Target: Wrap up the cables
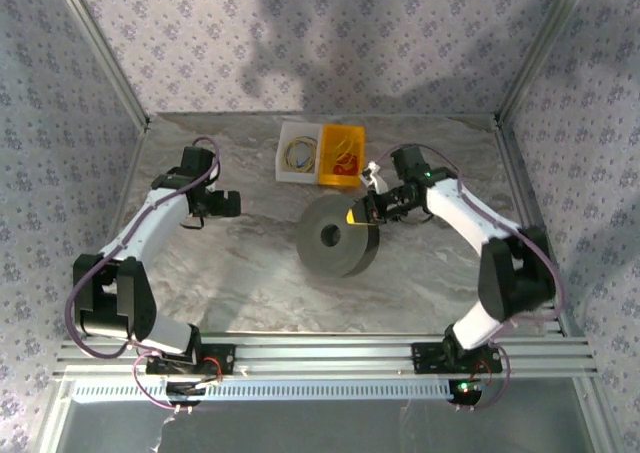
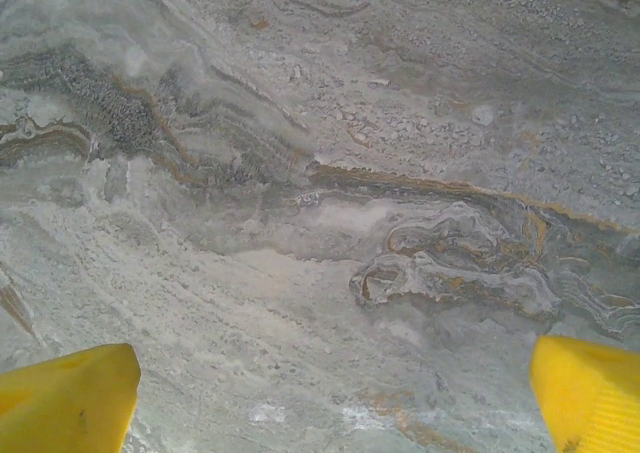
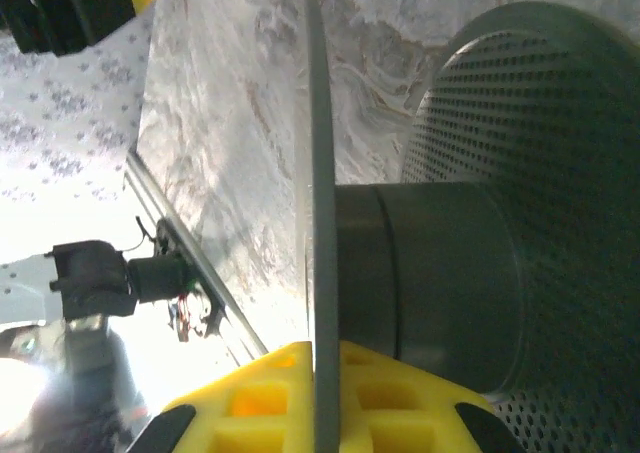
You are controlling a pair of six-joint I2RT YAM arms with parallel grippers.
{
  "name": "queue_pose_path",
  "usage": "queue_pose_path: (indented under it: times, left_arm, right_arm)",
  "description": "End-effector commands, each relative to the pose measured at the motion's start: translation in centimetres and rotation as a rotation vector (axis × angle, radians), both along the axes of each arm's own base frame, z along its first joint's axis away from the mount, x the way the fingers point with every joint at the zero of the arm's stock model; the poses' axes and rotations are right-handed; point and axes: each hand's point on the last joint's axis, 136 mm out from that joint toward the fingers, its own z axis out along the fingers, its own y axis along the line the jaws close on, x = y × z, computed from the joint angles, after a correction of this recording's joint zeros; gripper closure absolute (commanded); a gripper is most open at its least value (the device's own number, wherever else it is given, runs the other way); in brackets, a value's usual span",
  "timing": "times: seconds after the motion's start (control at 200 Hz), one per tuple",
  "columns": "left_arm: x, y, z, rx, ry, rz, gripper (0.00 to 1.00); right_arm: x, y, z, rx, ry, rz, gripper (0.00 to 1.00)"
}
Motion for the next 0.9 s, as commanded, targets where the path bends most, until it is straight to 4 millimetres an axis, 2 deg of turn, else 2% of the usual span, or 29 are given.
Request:
queue_pose_path:
  times: [0.0, 0.085, 0.095, 0.24, 0.44, 0.56, 0.635, 0.715, 0.82, 0.894]
  left_arm:
    - [-0.6, 0.1, 0.4, 0.006, -0.011, -0.013, 0.0]
    - [-0.9, 0.1, 0.0, 0.001, 0.001, -0.011, 0.0]
    - [-0.4, 0.0, 0.2, -0.004, -0.019, -0.011, 0.0]
    - [-0.2, -0.1, -0.1, -0.009, -0.013, -0.015, 0.0]
    - [-0.2, -0.1, 0.7, -0.01, -0.029, -0.014, 0.0]
    - [-0.2, 0.0, 0.9, -0.001, -0.035, -0.016, 0.0]
    - [-0.2, 0.1, 0.8, 0.003, -0.033, -0.016, 0.0]
    - [-0.3, 0.2, 0.7, 0.004, -0.034, -0.009, 0.0]
    - [-0.4, -0.1, 0.5, -0.011, -0.034, -0.008, 0.0]
    - [-0.5, 0.0, 0.3, -0.006, -0.026, -0.011, 0.0]
  right_arm:
    - [0.6, -0.3, -2.7, -0.055, 0.018, 0.102, 1.0]
    - [1.3, 0.3, -5.1, -0.09, 0.056, 0.125, 1.0]
    - [1.4, 0.4, -5.3, -0.093, 0.057, 0.127, 1.0]
    - [1.3, 0.9, -8.9, -0.2, 0.083, 0.163, 1.0]
    - [0.2, 0.5, -11.9, -0.311, 0.107, 0.187, 1.0]
    - [0.0, 0.4, -12.8, -0.336, 0.112, 0.184, 1.0]
    - [0.4, 0.3, -12.7, -0.343, 0.091, 0.156, 0.9]
    - [1.2, 0.3, -11.8, -0.338, 0.062, 0.12, 0.69]
    - [2.5, -0.2, -9.8, -0.346, -0.002, 0.085, 0.44]
    - [3.5, -0.7, -8.0, -0.356, -0.06, 0.06, 0.31]
